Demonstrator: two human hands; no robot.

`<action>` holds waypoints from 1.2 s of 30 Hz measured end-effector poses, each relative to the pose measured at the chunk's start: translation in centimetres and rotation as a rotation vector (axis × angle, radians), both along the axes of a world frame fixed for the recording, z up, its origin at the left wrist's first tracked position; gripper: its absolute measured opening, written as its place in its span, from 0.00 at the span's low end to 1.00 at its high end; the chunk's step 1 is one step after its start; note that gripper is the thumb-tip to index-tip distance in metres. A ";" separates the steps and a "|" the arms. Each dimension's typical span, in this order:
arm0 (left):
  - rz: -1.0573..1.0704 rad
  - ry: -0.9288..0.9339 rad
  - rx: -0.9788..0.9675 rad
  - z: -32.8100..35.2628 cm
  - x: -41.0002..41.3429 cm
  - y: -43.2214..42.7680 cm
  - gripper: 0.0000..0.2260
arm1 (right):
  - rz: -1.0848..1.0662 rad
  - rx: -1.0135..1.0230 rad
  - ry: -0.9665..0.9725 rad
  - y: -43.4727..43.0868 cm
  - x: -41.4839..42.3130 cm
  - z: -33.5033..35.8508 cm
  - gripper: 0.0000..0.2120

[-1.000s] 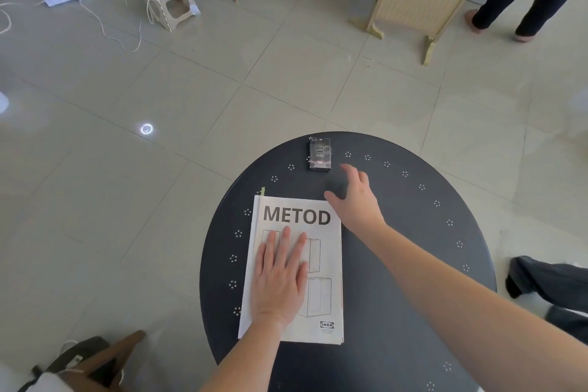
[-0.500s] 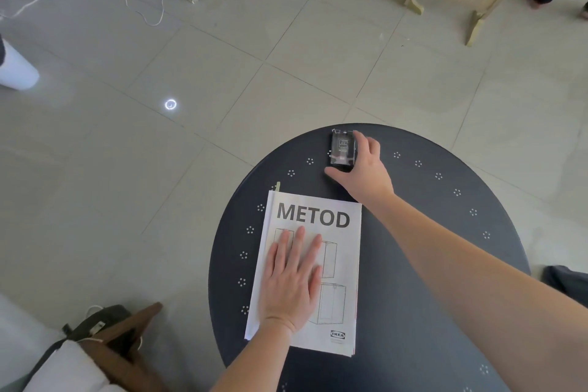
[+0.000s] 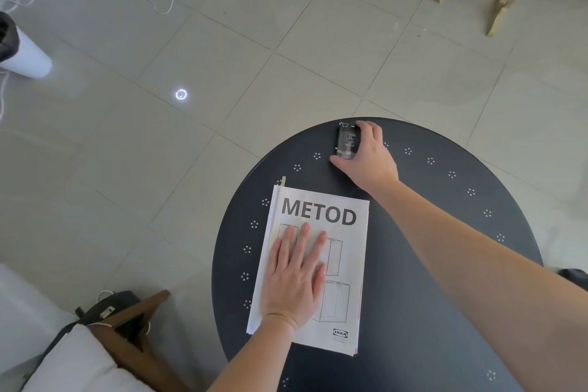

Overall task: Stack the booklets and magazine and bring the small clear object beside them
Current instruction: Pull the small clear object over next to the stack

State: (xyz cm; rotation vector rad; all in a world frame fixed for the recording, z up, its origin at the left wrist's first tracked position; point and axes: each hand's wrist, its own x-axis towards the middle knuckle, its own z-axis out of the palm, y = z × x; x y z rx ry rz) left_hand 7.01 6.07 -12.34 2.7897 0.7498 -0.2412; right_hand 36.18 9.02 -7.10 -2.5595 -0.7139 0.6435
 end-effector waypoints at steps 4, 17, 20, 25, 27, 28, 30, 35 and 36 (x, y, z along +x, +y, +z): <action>0.005 0.008 0.006 0.0 0.1 -0.1 0.29 | -0.010 0.000 0.013 0.2 0.2 0.1 0.43; 0.018 0.001 0.020 0.4 0.1 -0.2 0.29 | -0.032 -0.014 0.044 -5.1 -0.8 2.6 0.41; 0.023 -0.003 0.022 0.6 0.2 -0.3 0.29 | -0.063 -0.004 0.049 -7.7 -1.7 3.1 0.41; 0.032 -0.008 0.031 0.7 0.2 -0.4 0.28 | -0.094 0.004 0.075 -12.8 -4.2 3.1 0.39; 0.033 -0.013 0.039 0.9 0.2 -0.4 0.28 | -0.092 0.000 0.081 -14.8 -5.6 3.1 0.39; 0.033 -0.013 0.044 1.0 0.2 -0.4 0.28 | -0.091 -0.001 0.082 -15.7 -6.3 3.0 0.39; 0.037 -0.018 0.048 1.1 0.2 -0.6 0.28 | -0.096 -0.006 0.089 -17.4 -7.8 2.9 0.40; 0.040 -0.032 0.057 1.5 0.1 -0.9 0.27 | -0.107 -0.015 0.096 -21.0 -11.1 2.6 0.42; 0.039 -0.035 0.057 1.5 0.1 -0.9 0.27 | -0.109 -0.020 0.098 -21.5 -11.5 2.5 0.43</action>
